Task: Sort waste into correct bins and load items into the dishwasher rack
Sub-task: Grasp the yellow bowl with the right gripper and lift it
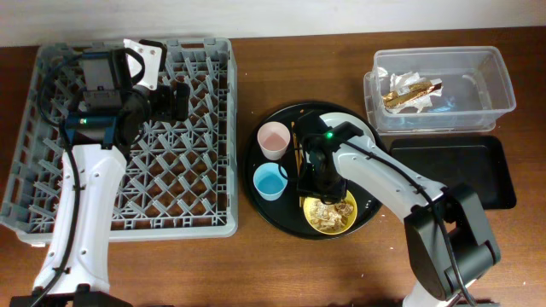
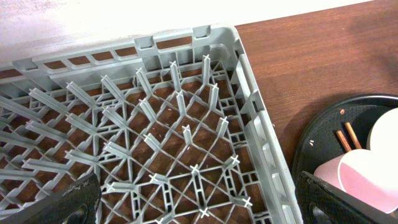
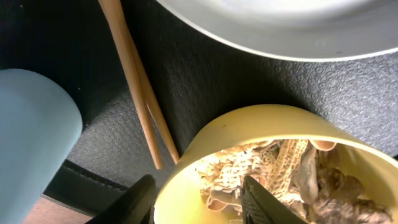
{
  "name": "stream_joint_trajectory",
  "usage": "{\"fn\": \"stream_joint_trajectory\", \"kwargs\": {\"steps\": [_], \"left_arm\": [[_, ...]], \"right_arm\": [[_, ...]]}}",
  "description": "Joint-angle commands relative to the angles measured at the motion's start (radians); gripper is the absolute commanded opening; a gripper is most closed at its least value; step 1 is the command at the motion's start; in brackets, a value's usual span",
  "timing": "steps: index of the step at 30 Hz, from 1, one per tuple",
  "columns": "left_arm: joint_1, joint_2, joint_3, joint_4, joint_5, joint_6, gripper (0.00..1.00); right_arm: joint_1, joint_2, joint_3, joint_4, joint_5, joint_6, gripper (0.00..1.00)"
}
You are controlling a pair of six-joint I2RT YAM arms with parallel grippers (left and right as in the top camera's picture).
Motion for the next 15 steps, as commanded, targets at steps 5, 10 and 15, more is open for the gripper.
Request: {"fn": "stream_joint_trajectory", "kwargs": {"steps": [5, 10, 15], "left_arm": [[0.003, 0.005, 0.018, -0.001, 0.014, -0.009, 0.99], [0.003, 0.005, 0.018, -0.001, 0.014, -0.009, 0.99], [0.003, 0.005, 0.018, -0.001, 0.014, -0.009, 0.99]], "right_arm": [[0.039, 0.003, -0.024, 0.01, -0.006, 0.005, 0.41], [0.037, 0.066, -0.024, 0.011, -0.05, 0.0, 0.32], [0.035, 0.065, -0.011, 0.003, -0.05, 0.0, 0.04]]}}
